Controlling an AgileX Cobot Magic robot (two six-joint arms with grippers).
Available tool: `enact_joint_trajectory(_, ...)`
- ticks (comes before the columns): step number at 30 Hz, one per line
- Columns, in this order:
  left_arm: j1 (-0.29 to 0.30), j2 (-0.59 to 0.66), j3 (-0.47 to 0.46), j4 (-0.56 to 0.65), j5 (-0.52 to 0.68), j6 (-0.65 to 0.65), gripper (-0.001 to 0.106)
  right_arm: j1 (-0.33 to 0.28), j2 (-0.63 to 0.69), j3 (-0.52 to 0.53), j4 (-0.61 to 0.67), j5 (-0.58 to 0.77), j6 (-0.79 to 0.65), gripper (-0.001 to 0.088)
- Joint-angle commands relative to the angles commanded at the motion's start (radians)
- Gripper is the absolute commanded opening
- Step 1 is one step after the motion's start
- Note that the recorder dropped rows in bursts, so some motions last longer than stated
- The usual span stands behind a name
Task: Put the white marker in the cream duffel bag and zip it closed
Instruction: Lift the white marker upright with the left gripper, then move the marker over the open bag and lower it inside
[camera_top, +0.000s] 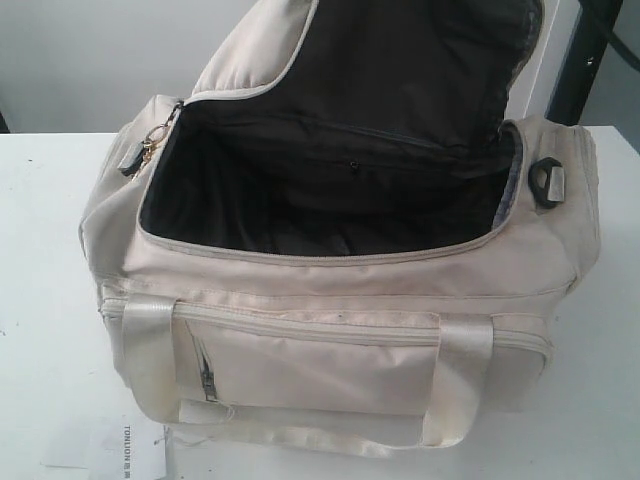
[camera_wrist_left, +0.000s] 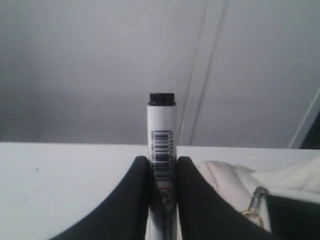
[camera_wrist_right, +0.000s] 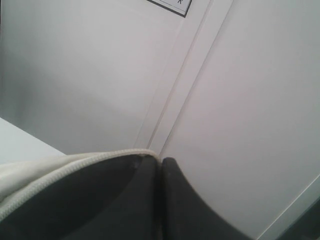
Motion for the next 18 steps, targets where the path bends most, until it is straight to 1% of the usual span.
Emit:
enact_joint_trajectory(2,-0.026,0.0,0.0,0.02,-0.063,0.0,0.0,0.0,0.0,0.0,0.0,0.0,0.0,0.0)
enact_joint_trajectory(4,-0.049,0.0,0.0,0.046,-0.151,0.0,0.0,0.0,0.0,0.0,0.0,0.0,0.0,0.0)
enact_joint_trajectory(8,-0.076,0.017,0.0,0.048,-0.323,0.0,0.0,0.0,0.0,0.0,0.0,0.0,0.0,0.0)
enact_joint_trajectory(13,-0.115,0.068,0.0,0.016,-0.401,0.0,0.0,0.0,0.0,0.0,0.0,0.0,0.0,0.0)
enact_joint_trajectory(18,-0.16,0.123,0.0,-0.098,-0.511,0.066,0.0,0.0,0.0,0.0,0.0,0.0,0.0,0.0)
